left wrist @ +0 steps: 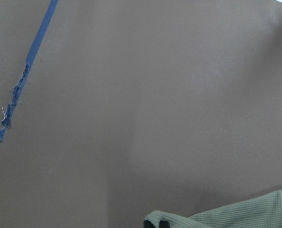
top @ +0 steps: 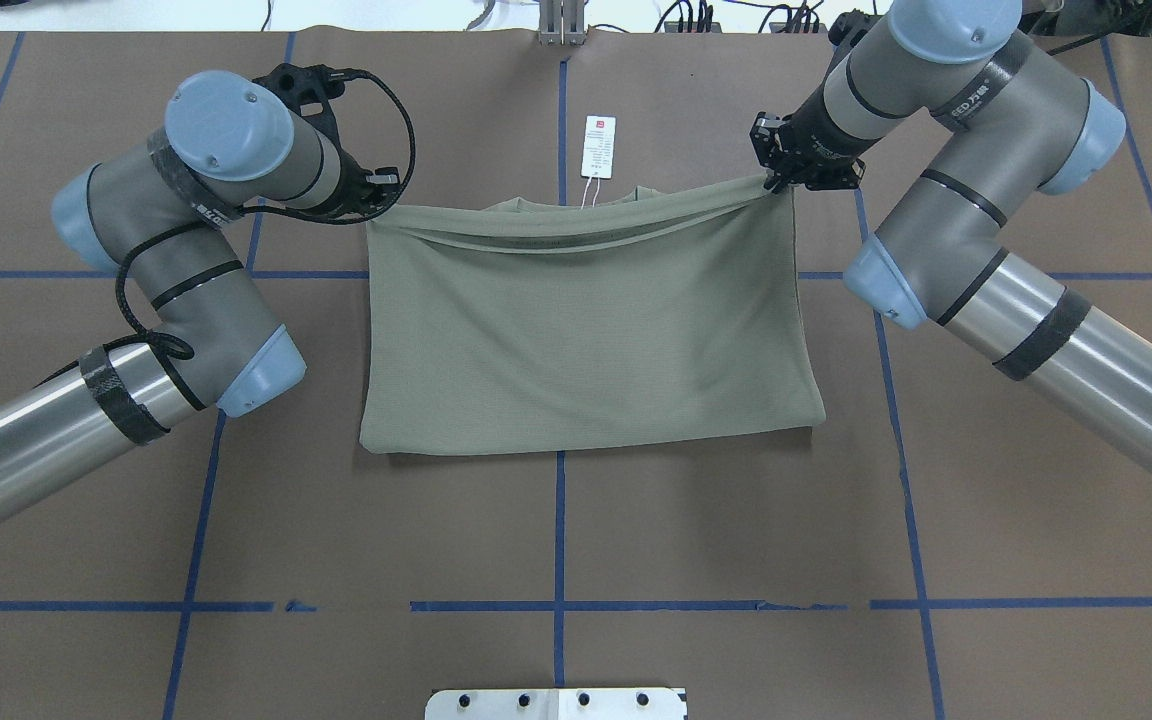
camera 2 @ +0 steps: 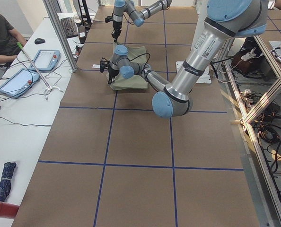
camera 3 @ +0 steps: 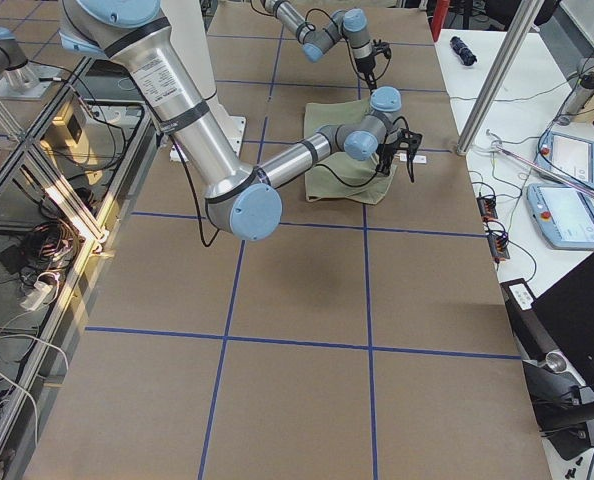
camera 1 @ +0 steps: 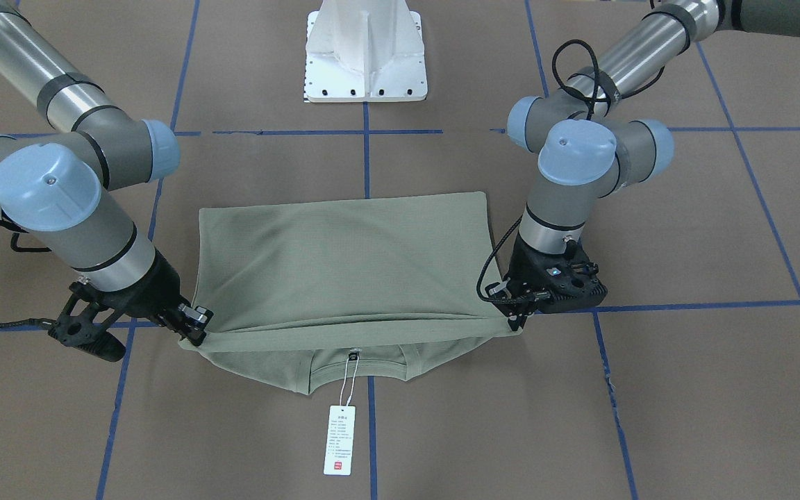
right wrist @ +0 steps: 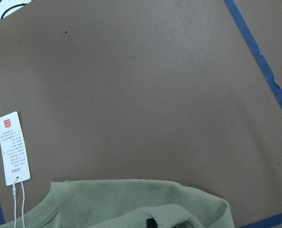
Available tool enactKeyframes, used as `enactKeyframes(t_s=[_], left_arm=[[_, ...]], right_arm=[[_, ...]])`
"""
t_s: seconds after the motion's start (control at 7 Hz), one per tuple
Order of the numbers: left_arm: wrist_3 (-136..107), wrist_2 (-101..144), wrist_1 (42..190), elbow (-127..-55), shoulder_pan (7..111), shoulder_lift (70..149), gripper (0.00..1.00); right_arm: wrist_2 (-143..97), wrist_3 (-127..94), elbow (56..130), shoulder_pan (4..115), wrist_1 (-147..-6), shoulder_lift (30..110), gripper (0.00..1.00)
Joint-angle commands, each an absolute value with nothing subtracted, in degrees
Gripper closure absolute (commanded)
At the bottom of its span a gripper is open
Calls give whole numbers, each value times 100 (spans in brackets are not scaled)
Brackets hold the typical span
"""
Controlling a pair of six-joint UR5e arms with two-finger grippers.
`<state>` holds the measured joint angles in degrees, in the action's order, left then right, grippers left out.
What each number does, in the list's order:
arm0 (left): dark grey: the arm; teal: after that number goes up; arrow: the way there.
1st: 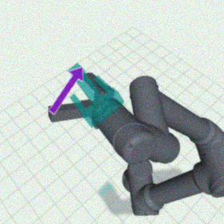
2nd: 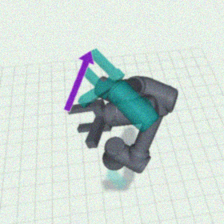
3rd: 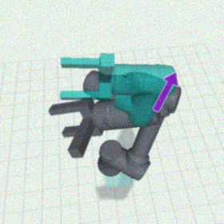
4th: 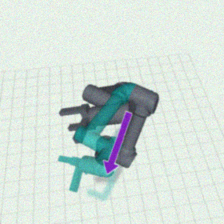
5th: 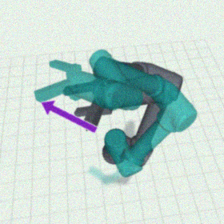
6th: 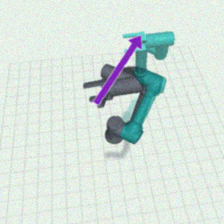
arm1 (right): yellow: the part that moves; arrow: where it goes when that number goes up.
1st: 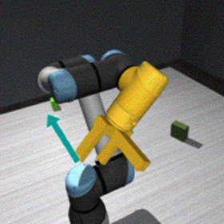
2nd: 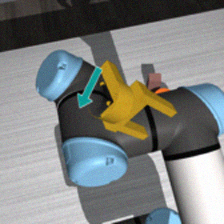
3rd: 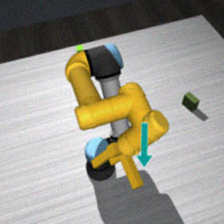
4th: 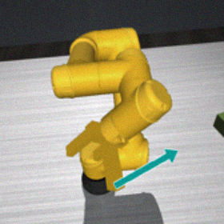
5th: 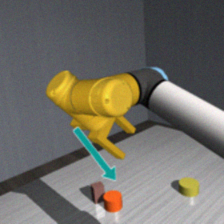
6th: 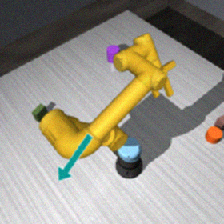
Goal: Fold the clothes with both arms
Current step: 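Lower the hem near the collar and open both grippers, withdrawing the right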
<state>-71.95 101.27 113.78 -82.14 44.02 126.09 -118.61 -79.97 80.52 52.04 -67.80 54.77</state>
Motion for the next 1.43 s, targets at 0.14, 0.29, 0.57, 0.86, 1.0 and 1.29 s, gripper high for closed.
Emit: enactKeyframes(t_s=[0.14, 0.29, 0.57, 0.86, 1.0, 1.29], left_arm=[[-7224, 10160, 11382, -8305, 4395, 12639, 63], [-7199, 10151, 11382, -8306, 4395, 12630, 1], [-7181, 10169, 11356, -8402, 4395, 12630, 0], [-7163, 10247, 11224, -8910, 4403, 12542, 0], [-7163, 10405, 11024, -9121, 4403, 12533, 0], [-7172, 10406, 10881, -9377, 4395, 12463, 0]], right_arm=[[-11918, -8024, 7998, 5151, -6653, 5397, 49], [-11883, -8016, 7998, 5063, -6645, 5405, 0], [-11927, -7937, 8085, 5080, -6645, 5458, 0], [-11857, -8285, 9614, 4705, -6697, 6557, 0], [-11639, -8514, 10163, 4258, -6706, 7201, 0], [-11094, -8543, 10231, 3588, -6706, 7680, 0]])
